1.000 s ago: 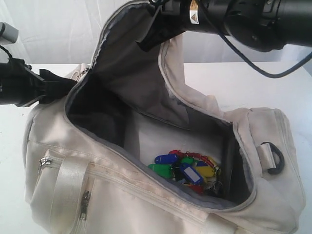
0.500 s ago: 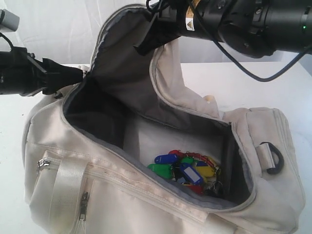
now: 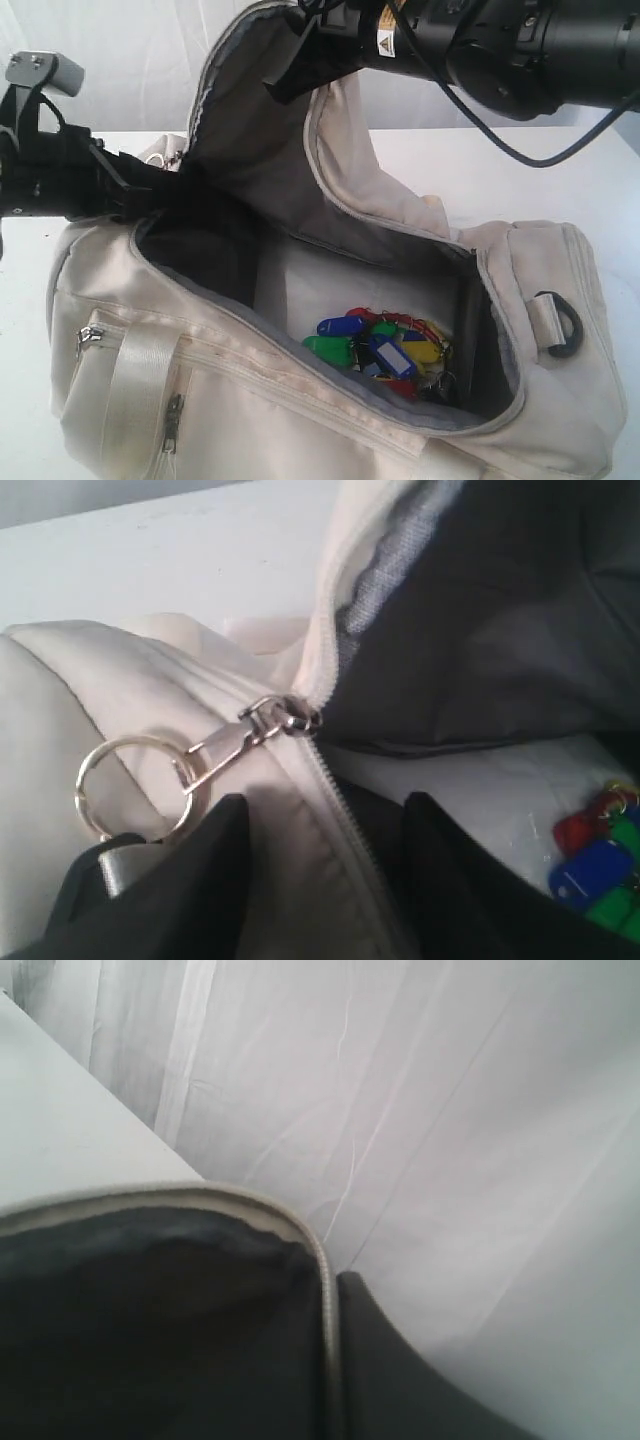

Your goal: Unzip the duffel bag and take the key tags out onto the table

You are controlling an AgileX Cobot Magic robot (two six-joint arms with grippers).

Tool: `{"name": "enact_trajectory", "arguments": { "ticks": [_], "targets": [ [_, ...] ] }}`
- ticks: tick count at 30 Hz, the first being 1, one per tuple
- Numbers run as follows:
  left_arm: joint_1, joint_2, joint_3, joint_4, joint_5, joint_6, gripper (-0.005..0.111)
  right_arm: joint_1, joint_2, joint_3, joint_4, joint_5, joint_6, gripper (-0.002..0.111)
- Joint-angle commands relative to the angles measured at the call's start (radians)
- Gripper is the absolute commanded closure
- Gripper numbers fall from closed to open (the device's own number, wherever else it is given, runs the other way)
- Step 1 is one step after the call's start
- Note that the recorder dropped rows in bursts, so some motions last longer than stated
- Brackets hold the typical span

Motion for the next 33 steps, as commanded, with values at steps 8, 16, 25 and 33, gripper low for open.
{"name": "enact_trajectory", "arguments": {
  "ticks": [8, 16, 25, 33],
  "targets": [
    [-0.027, 0.004, -0.005, 0.042, 0.076, -0.005, 0.107, -0.132, 0.026, -0.004, 0.054, -0.043, 0.005, 0.108],
    [-0.027, 0.004, -0.005, 0.042, 0.047, -0.005, 0.107, -0.222, 0.148, -0.07, 0.094, -0.158, 0.005, 0.108],
    [-0.027, 0.004, -0.005, 0.042, 0.002, -0.024, 0.107, -0.283, 0.287, -0.211, 0.166, -0.084, 0.007, 0.108],
    [-0.027, 0.004, -0.005, 0.042, -0.024, -0.024, 0.107, -0.329, 0.304, -0.225, 0.242, 0.1, 0.117, 0.091]
  ]
}}
